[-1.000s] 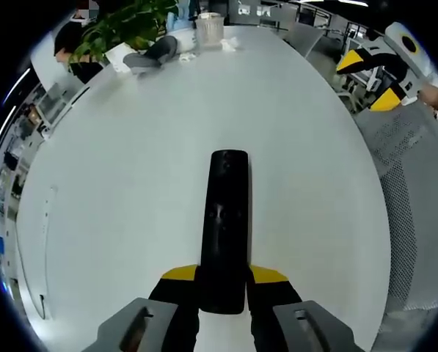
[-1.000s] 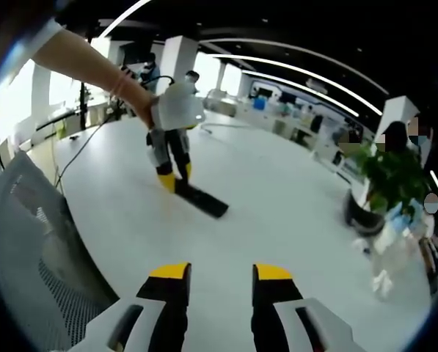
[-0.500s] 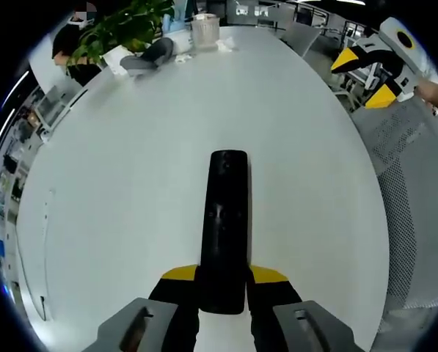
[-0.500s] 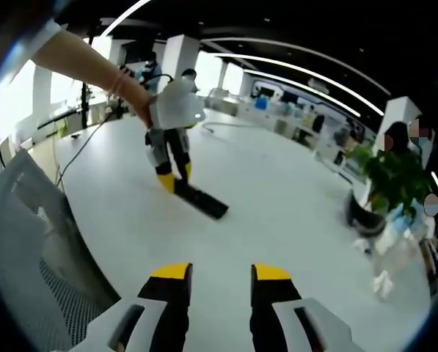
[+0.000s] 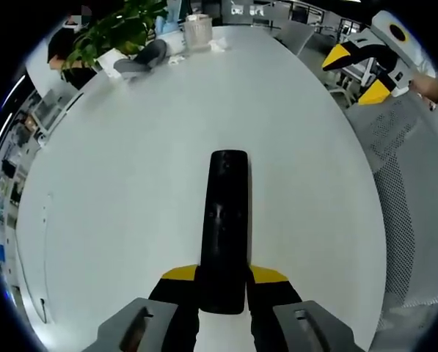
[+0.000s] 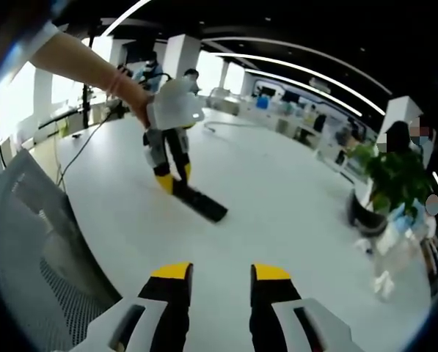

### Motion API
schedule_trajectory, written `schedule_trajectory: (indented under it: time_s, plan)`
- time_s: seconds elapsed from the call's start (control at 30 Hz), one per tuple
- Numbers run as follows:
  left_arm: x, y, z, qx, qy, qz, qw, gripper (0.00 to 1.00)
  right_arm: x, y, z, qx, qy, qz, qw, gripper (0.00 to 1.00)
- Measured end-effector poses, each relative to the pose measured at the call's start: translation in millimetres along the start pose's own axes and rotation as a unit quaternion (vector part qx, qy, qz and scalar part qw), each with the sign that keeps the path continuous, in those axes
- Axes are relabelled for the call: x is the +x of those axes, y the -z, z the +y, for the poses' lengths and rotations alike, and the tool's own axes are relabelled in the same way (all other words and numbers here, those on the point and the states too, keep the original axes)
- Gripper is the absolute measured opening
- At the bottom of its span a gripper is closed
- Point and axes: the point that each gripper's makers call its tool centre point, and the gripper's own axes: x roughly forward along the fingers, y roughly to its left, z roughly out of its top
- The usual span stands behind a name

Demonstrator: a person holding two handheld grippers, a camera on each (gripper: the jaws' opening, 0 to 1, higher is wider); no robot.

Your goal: Press the specified remote control buttons in sequence, fully releasing each button before pressing the next.

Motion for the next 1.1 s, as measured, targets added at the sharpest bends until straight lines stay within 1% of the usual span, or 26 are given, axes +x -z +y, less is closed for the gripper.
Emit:
schedule_trajectory:
  time_s: [0.83, 1.1]
  plan:
    - [0, -0.1, -10.5, 0.004, 0.003, -0.006, 1.0000, 0.24, 0, 0.6, 2, -0.002, -0.005, 0.003, 1.0000, 0.28]
    - [-1, 0.2, -13.9, 0.002, 0.003, -0.012, 0.9999, 0.24, 1, 0.8, 3, -0.003, -0.007, 0.003, 1.0000, 0.28]
